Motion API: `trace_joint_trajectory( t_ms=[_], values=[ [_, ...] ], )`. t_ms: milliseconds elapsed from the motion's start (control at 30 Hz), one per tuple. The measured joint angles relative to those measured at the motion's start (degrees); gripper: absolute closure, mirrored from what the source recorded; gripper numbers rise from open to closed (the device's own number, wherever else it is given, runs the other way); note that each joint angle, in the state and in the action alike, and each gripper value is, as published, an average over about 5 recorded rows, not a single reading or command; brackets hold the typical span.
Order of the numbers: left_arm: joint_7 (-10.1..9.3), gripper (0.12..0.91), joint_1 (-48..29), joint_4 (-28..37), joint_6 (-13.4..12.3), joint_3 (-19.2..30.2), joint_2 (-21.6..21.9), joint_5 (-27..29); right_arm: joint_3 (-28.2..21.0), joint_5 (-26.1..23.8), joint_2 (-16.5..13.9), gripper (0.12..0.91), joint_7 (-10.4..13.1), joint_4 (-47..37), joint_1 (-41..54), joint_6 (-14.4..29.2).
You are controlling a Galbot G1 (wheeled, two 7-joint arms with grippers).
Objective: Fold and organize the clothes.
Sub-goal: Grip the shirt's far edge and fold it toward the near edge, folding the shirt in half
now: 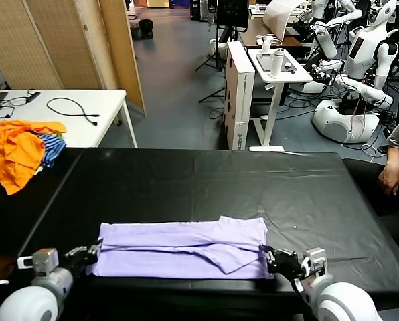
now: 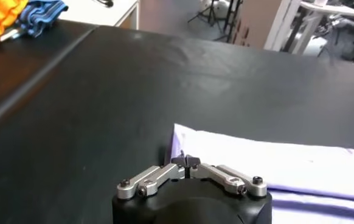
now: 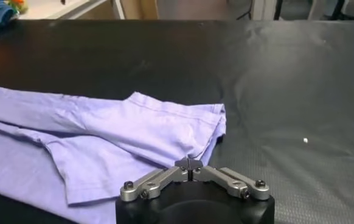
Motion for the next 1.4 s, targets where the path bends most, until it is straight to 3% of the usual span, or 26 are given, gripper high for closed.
trace_joint_trajectory(
  t_ms=[167,233,300,567,767,1067,1267,1400],
  values=[
    [-0.75,0.214,0.65,-1.05,0.57,-1.95,-0.37,-1.06,1.25,3.39,0.27,0.182,1.60,0.62,2.29,0.00],
    [-0.58,0.148,0.21,-1.06,0.19,-2.60,-0.27,-2.24,1.09,3.89,0.88,0.135,2.61,-0.15,3.94,0.00],
    [-0.12,0.130,-0.56,-0.83,-0.81,-2.93,-0.18,-3.22,0.61,4.03,1.68,0.123,3.42,-1.53,5.94,0.00],
    [2.39,0.123,-5.50,1.65,-5.88,-0.97,-0.10,-3.76,-2.26,2.73,5.33,0.118,4.15,-9.57,13.75,0.00],
    [4.60,0.123,-9.61,4.67,-5.29,2.72,-1.01,-2.35,-3.63,1.62,7.40,0.118,4.12,-14.16,16.26,0.00],
    [5.15,0.126,-11.91,8.27,-4.05,5.87,-2.30,-0.46,-4.48,0.09,9.50,0.119,3.76,-16.10,15.74,0.00],
    [5.02,0.212,-11.17,8.56,-3.60,6.04,-2.70,-0.12,-4.64,-0.86,10.09,0.191,3.31,-16.79,15.29,0.00],
    [5.11,0.352,-11.10,8.92,-3.43,6.14,-3.00,0.02,-4.68,-1.42,10.49,0.277,2.96,-17.38,15.34,0.02]
  ],
)
